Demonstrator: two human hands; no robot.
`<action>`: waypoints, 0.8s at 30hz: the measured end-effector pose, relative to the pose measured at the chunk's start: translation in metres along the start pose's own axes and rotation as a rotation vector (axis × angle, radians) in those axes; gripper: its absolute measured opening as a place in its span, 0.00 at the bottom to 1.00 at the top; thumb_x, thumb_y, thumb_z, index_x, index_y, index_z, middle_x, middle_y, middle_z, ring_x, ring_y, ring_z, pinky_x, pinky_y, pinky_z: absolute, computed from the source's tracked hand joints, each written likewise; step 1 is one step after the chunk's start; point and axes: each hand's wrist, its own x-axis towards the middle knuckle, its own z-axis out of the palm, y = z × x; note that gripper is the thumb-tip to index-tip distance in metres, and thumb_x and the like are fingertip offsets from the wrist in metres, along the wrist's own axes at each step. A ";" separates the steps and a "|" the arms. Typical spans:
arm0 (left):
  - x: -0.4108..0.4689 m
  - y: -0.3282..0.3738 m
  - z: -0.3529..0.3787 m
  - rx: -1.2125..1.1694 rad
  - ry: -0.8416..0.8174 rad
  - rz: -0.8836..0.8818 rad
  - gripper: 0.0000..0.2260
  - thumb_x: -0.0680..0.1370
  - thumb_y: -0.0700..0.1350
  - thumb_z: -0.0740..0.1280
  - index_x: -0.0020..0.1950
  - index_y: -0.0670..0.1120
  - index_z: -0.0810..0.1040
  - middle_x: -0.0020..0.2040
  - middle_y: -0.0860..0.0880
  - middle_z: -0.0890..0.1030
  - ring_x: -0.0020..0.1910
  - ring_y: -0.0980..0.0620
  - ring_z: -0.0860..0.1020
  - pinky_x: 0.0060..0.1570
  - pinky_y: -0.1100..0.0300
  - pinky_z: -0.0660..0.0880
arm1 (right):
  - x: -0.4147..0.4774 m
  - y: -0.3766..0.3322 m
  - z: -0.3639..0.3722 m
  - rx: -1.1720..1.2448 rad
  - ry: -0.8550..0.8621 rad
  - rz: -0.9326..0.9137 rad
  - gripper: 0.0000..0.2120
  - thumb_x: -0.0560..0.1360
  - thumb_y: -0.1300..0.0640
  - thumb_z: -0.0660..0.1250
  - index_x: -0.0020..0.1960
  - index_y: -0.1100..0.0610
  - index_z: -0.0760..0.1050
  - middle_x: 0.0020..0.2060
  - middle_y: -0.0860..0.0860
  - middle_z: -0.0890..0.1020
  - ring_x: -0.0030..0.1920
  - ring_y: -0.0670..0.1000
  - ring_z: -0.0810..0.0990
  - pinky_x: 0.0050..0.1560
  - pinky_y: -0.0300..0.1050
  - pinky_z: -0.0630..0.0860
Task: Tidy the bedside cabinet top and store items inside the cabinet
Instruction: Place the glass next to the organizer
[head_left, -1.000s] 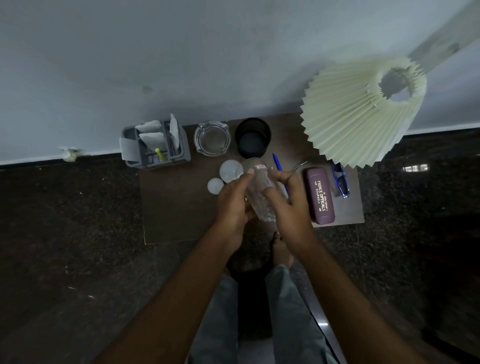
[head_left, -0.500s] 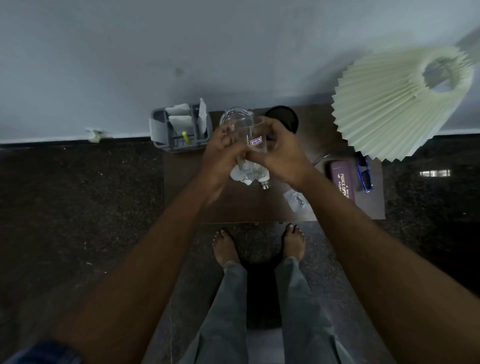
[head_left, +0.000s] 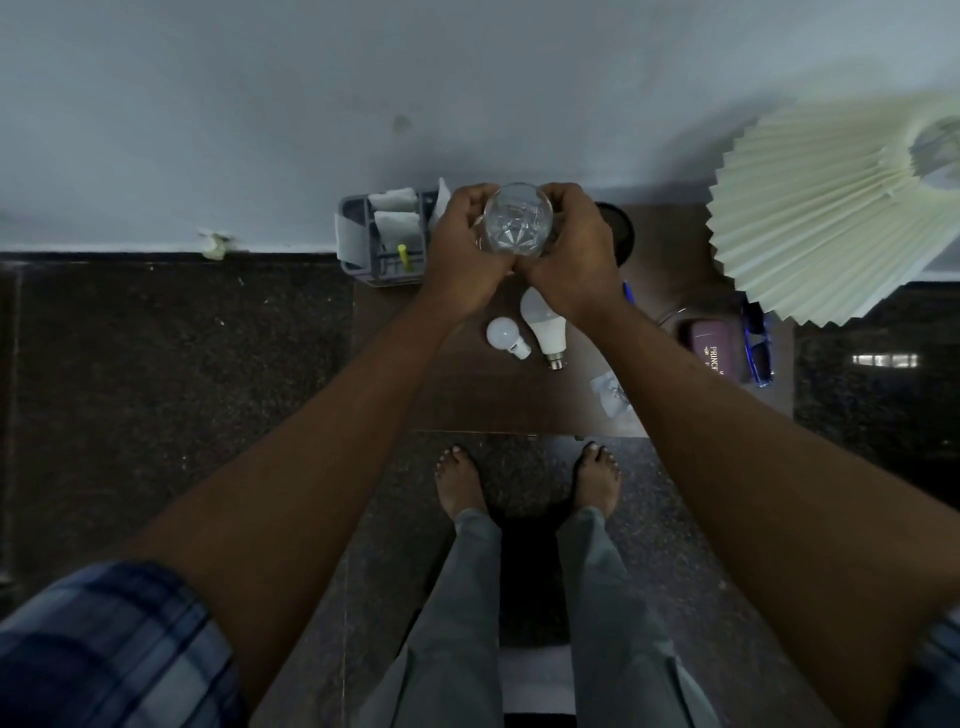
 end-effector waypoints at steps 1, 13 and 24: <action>0.001 -0.002 0.001 0.001 0.016 0.004 0.26 0.71 0.30 0.74 0.68 0.38 0.73 0.62 0.42 0.81 0.61 0.47 0.82 0.63 0.54 0.79 | 0.001 0.001 0.002 -0.019 -0.009 0.000 0.32 0.64 0.51 0.80 0.64 0.57 0.73 0.55 0.48 0.81 0.51 0.43 0.80 0.49 0.33 0.78; 0.015 -0.012 0.006 0.076 0.040 -0.017 0.26 0.73 0.32 0.74 0.69 0.38 0.72 0.62 0.43 0.81 0.61 0.47 0.81 0.64 0.52 0.78 | 0.012 0.007 0.019 -0.106 -0.001 -0.023 0.28 0.70 0.56 0.77 0.66 0.59 0.72 0.58 0.53 0.80 0.57 0.51 0.80 0.58 0.48 0.80; 0.016 -0.006 0.005 0.076 0.073 -0.047 0.19 0.77 0.32 0.70 0.69 0.37 0.76 0.62 0.45 0.83 0.61 0.49 0.82 0.64 0.52 0.79 | 0.014 0.001 0.025 -0.107 -0.012 -0.006 0.34 0.74 0.58 0.74 0.76 0.64 0.64 0.64 0.56 0.81 0.63 0.52 0.80 0.62 0.43 0.78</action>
